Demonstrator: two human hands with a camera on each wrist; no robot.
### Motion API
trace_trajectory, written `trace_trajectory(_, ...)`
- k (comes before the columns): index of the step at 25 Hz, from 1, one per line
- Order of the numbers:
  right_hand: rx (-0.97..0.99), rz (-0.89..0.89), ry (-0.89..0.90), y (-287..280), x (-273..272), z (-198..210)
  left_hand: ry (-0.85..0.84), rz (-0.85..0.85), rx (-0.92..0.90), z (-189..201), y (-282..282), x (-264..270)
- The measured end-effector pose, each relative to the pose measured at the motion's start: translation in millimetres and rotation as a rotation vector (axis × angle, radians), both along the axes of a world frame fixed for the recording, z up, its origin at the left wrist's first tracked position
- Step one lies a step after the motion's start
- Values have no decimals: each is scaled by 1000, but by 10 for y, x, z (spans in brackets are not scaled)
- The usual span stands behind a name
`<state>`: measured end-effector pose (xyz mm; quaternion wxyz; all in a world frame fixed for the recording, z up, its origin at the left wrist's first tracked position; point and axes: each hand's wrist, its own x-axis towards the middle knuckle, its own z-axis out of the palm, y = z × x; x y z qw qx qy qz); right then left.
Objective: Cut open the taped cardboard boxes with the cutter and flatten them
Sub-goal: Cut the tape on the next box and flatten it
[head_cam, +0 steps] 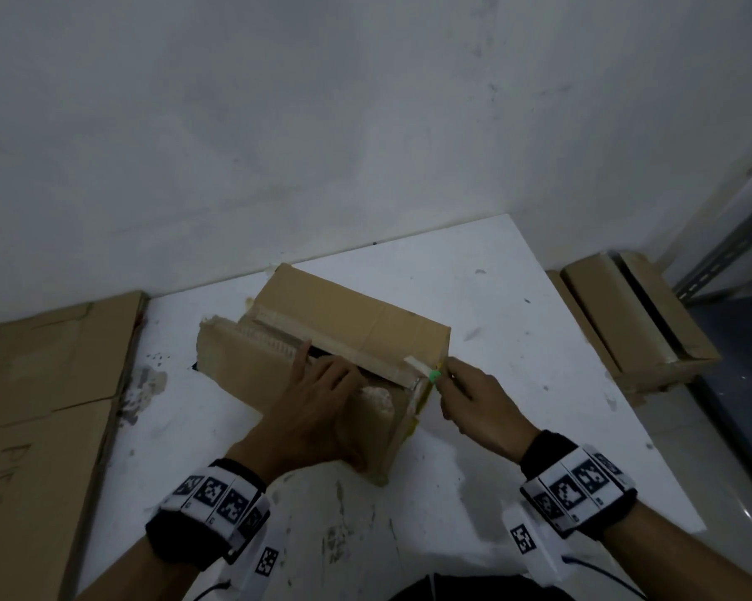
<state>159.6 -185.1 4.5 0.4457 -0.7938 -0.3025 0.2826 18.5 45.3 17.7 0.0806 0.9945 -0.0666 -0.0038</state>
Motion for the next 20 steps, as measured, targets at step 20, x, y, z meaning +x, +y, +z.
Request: trace_trajectory(20, -9, 253, -313, 618, -62, -160, 405, 457, -435, 843, 291, -357)
